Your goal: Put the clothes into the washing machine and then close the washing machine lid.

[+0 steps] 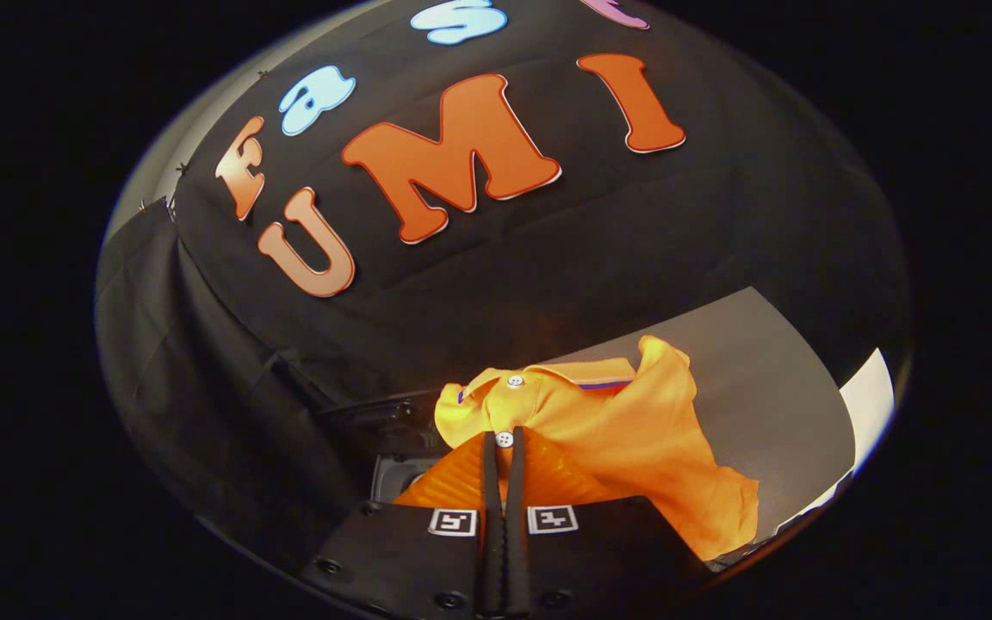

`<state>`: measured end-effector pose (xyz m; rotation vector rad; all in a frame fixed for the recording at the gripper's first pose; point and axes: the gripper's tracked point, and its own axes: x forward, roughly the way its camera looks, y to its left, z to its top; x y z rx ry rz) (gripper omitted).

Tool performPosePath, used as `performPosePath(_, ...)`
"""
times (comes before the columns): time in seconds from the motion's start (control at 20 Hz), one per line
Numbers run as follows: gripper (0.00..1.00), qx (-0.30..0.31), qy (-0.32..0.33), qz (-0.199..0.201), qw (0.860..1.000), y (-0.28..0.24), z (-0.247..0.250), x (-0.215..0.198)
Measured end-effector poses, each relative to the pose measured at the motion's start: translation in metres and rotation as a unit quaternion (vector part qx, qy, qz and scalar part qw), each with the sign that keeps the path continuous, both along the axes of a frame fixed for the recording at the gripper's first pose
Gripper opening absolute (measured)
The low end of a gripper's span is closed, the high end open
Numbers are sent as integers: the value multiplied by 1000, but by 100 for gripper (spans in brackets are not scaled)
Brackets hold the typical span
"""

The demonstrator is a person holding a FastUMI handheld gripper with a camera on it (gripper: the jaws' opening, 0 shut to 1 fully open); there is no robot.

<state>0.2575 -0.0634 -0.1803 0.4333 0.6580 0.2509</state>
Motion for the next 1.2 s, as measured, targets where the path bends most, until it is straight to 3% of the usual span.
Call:
performPosePath(0.3, 8, -17, -35, -11, 999, 60, 28, -8)
performPosePath(0.65, 8, -46, -60, 11, 997, 136, 44, -18)
performPosePath(1.05, 8, -46, -85, 64, 993, 212, 41, -26)
performPosePath(1.2, 8, -34, -103, 104, 989, 246, 43, -31)
